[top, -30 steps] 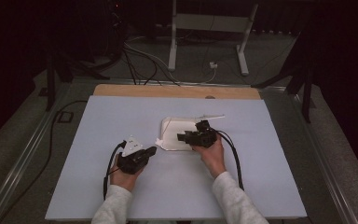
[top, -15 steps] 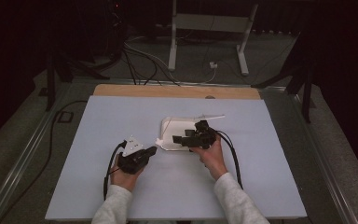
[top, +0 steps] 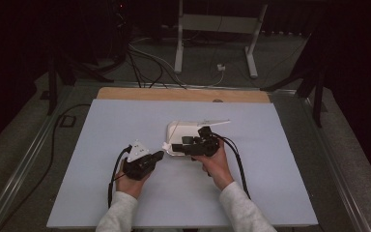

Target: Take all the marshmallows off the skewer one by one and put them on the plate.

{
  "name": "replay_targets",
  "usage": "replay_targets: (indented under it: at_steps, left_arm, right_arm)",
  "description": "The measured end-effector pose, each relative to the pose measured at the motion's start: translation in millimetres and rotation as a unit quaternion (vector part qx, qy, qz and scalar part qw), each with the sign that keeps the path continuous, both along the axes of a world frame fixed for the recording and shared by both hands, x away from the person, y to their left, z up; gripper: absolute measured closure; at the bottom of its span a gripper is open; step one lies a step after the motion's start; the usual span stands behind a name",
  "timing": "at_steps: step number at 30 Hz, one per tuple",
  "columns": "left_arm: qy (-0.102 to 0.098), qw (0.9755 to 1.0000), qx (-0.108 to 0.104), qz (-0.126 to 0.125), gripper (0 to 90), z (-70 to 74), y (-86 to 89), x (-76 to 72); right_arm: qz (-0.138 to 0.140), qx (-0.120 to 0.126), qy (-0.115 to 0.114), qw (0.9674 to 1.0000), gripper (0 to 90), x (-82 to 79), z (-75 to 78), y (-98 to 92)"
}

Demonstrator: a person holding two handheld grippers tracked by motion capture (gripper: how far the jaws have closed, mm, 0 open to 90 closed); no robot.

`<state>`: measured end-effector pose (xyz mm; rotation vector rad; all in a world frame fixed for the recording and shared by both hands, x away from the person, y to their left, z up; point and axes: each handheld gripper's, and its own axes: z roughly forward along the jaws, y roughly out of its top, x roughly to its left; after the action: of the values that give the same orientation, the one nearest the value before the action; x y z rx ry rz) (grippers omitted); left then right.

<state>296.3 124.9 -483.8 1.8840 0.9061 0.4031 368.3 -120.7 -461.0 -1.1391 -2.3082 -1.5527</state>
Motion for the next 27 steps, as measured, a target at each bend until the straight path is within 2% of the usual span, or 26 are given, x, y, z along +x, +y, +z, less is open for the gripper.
replay_targets:
  at_steps: [5, 14, 21, 23, 27]
  left_arm:
    - [-0.004, 0.9999, -0.011, -0.004, 90.0, 2.5, 0.4, -0.7]
    - [0.000, 0.9996, -0.025, -0.012, 90.0, 3.1, -1.4, -0.9]
    - [0.002, 0.9994, -0.031, -0.018, 90.0, 3.3, -3.1, -1.0]
    - [0.002, 0.9993, -0.030, -0.020, 90.0, 3.2, -3.7, -1.1]
    - [0.002, 0.9993, -0.031, -0.020, 90.0, 3.3, -3.5, -1.2]
  right_arm:
    - [0.014, 0.015, 0.005, 0.9998, 43.9, -2.8, -0.3, 4.4]
    - [0.029, 0.040, 0.027, 0.9984, 50.8, -3.3, -4.3, 9.7]
    - [0.033, 0.046, 0.033, 0.9978, 59.5, -4.0, -7.4, 15.3]
    - [0.033, 0.046, 0.032, 0.9979, 65.5, -4.3, -8.0, 16.1]
    - [0.033, 0.050, 0.038, 0.9975, 71.1, -4.1, -8.6, 16.2]
